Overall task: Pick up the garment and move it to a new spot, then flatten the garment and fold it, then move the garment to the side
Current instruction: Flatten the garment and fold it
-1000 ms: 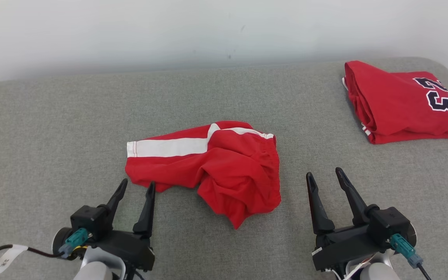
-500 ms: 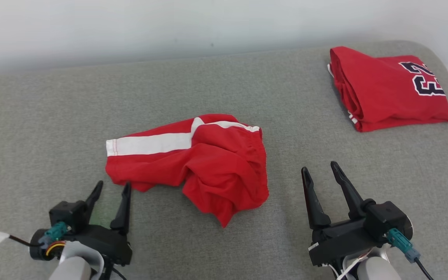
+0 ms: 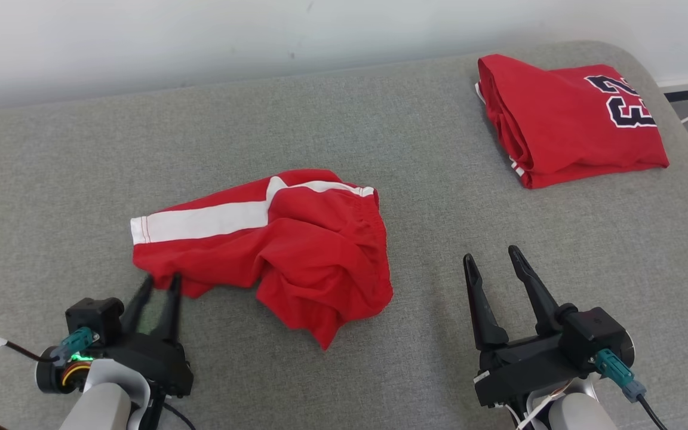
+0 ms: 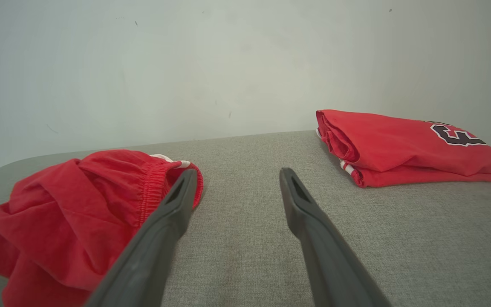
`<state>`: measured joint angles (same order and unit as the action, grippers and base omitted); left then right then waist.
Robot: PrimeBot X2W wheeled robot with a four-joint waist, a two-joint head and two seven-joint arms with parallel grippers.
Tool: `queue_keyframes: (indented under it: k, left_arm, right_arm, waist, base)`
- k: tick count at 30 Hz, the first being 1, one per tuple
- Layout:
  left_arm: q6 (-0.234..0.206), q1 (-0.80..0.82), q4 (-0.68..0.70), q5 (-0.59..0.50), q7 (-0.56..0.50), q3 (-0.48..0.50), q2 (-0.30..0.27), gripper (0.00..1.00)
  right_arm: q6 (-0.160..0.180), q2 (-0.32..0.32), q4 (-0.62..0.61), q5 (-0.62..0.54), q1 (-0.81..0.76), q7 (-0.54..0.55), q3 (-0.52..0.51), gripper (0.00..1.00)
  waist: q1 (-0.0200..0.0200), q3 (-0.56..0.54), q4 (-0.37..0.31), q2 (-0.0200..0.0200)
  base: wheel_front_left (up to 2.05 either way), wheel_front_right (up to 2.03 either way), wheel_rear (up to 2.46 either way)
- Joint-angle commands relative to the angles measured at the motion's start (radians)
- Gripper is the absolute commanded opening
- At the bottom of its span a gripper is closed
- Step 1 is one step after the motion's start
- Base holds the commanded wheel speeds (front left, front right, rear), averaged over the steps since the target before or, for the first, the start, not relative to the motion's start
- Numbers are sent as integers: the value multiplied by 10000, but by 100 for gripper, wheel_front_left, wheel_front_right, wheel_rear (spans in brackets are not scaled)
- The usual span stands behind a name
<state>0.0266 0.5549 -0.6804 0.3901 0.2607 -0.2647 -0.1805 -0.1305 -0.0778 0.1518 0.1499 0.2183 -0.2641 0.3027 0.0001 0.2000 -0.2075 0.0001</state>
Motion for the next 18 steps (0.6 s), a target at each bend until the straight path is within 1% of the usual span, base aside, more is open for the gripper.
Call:
queue_keyframes:
  k: [1, 5, 9, 14, 18]
  left_arm:
    - [65, 15, -19, -124, 56, 65, 18, 0]
    - [103, -116, 210, -380, 56, 240, 72, 0]
    - [50, -531, 1048, -606, 55, 548, 137, 0]
    - [-119, -1552, 2981, -1077, 55, 854, 165, 0]
    - [-230, -2782, 4481, -1328, 55, 822, 147, 0]
  right_arm:
    - [-3, -11, 29, -39, 77, -10, -2, 100]
    - [-3, 5, 58, -30, -15, -10, -11, 100]
    - [-3, 27, 46, -18, -210, -10, -103, 100]
    - [-3, 63, 30, 13, -419, -10, -204, 100]
    - [-5, 88, 27, 36, -586, -10, -310, 100]
  waist:
    - [-1, -46, 39, -1]
    - [-1, -193, 196, -1]
    - [-1, -426, 451, -1]
    - [-1, -706, 839, -1]
    - [-1, -929, 1138, -1]
  base:
    - [0, 0, 0]
    - [0, 0, 0]
    - [0, 0, 0]
    - [0, 0, 0]
    - [0, 0, 0]
